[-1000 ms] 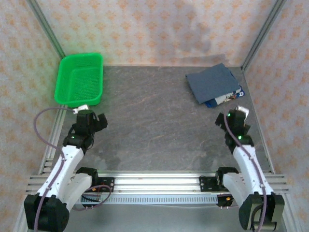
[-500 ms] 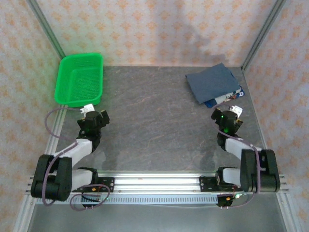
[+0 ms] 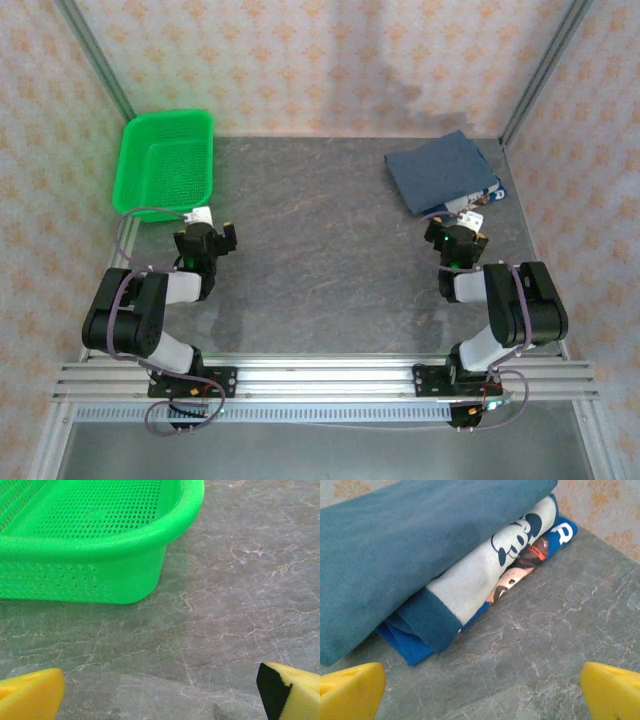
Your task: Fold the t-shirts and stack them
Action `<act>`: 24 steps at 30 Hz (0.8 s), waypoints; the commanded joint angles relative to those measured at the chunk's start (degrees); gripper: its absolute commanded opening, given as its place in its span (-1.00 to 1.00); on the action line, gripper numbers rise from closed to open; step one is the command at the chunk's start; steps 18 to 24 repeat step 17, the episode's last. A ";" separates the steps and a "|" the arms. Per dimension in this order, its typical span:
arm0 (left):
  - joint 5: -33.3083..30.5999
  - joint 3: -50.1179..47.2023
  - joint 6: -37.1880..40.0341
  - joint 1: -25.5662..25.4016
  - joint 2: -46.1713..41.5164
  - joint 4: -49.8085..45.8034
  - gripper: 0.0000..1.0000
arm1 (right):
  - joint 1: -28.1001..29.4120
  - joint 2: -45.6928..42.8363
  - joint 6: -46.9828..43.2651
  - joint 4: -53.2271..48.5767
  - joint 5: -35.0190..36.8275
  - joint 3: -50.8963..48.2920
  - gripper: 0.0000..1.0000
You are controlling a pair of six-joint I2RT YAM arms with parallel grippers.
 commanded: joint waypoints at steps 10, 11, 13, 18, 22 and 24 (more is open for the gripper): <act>0.59 1.06 1.73 0.14 -0.54 2.82 1.00 | 0.05 0.11 -2.78 0.20 -3.80 2.01 0.99; 0.59 1.05 1.74 0.13 -0.54 2.82 1.00 | -0.08 0.13 -2.70 0.19 -4.04 2.14 0.99; 0.58 1.05 1.73 0.13 -0.52 2.82 1.00 | -0.81 0.19 -2.27 -0.22 -5.60 2.27 0.99; 0.55 1.05 1.73 0.08 -0.54 2.81 1.00 | -0.99 -0.07 -2.34 0.71 -5.78 1.61 0.99; 0.55 1.05 1.73 0.08 -0.54 2.81 1.00 | -0.99 -0.07 -2.34 0.71 -5.78 1.61 0.99; 0.55 1.05 1.73 0.08 -0.54 2.81 1.00 | -0.99 -0.07 -2.34 0.71 -5.78 1.61 0.99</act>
